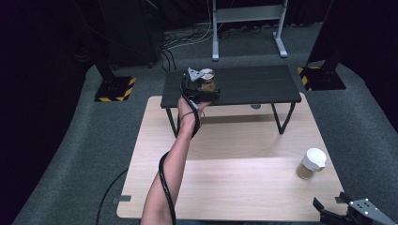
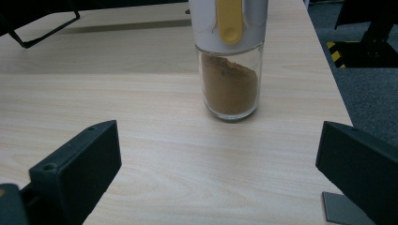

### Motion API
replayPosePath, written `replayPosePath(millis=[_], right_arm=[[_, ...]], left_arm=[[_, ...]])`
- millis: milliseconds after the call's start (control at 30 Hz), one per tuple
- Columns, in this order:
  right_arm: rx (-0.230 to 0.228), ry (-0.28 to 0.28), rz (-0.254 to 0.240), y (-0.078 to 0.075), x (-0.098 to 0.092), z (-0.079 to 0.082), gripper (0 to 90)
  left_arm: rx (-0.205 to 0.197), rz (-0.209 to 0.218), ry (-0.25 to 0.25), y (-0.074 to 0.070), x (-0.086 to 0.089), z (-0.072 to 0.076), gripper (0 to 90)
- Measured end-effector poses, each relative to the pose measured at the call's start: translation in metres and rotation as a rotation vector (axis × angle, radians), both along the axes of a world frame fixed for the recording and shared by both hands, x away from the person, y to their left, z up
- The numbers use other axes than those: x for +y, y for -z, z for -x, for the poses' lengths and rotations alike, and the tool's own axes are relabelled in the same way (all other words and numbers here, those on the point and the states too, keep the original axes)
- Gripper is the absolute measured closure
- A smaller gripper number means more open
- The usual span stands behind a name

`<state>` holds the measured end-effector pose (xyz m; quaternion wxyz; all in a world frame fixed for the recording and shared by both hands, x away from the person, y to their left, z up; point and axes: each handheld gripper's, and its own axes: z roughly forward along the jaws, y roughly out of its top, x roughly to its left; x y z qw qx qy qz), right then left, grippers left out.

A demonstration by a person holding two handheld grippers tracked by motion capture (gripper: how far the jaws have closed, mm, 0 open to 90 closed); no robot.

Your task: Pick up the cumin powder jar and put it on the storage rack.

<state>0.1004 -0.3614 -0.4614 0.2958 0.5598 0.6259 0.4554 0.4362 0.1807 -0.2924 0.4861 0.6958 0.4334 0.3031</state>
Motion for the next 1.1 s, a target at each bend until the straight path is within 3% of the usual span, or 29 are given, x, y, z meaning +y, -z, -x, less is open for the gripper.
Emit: replayPosePath(millis=[167, 300, 333, 367, 467, 600, 700, 733, 767, 900, 967, 1033, 1100], right_arm=[[-0.005, 0.002, -0.004, 0.001, 0.000, 0.001, 0.0], [-0.006, 0.002, -0.006, 0.001, 0.002, 0.000, 0.0], [-0.006, 0.002, -0.006, 0.001, 0.002, 0.000, 0.0], [-0.009, 0.002, -0.006, 0.001, 0.002, 0.000, 0.0], [-0.016, 0.005, -0.012, 0.002, 0.002, 0.000, 0.0], [-0.026, 0.011, -0.026, 0.005, 0.003, -0.001, 0.0], [-0.033, 0.015, -0.024, 0.005, 0.004, -0.001, 0.0], [-0.033, 0.015, -0.024, 0.005, 0.004, -0.001, 0.0], [-0.038, 0.020, -0.028, 0.005, 0.003, -0.001, 0.0], [-0.050, 0.023, -0.038, 0.006, 0.003, 0.001, 0.0], [-0.054, 0.022, -0.045, 0.007, 0.002, 0.002, 0.0], [-0.047, 0.031, -0.035, 0.006, 0.004, 0.002, 0.0], [-0.051, 0.032, -0.045, 0.006, 0.004, 0.004, 0.0]], left_arm=[[-0.026, -0.019, -0.016, 0.001, 0.012, 0.026, 0.1], [-0.060, -0.014, -0.017, 0.012, 0.028, 0.055, 0.1], [-0.067, -0.010, -0.019, 0.023, 0.036, 0.075, 0.2], [-0.067, -0.010, -0.019, 0.023, 0.036, 0.075, 0.2], [-0.048, -0.020, -0.001, 0.049, 0.045, 0.110, 0.2], [-0.024, -0.049, 0.016, 0.078, 0.049, 0.145, 0.2], [0.011, -0.038, 0.033, 0.102, 0.052, 0.168, 0.2], [0.011, -0.038, 0.033, 0.102, 0.052, 0.168, 0.2], [0.018, -0.062, 0.037, 0.110, 0.050, 0.178, 0.2], [0.037, -0.075, 0.046, 0.137, 0.047, 0.196, 0.2], [0.016, -0.039, 0.049, 0.156, 0.051, 0.205, 0.2], [-0.019, -0.046, 0.043, 0.174, 0.052, 0.216, 0.2], [0.015, -0.031, 0.023, 0.185, 0.052, 0.220, 0.2]])
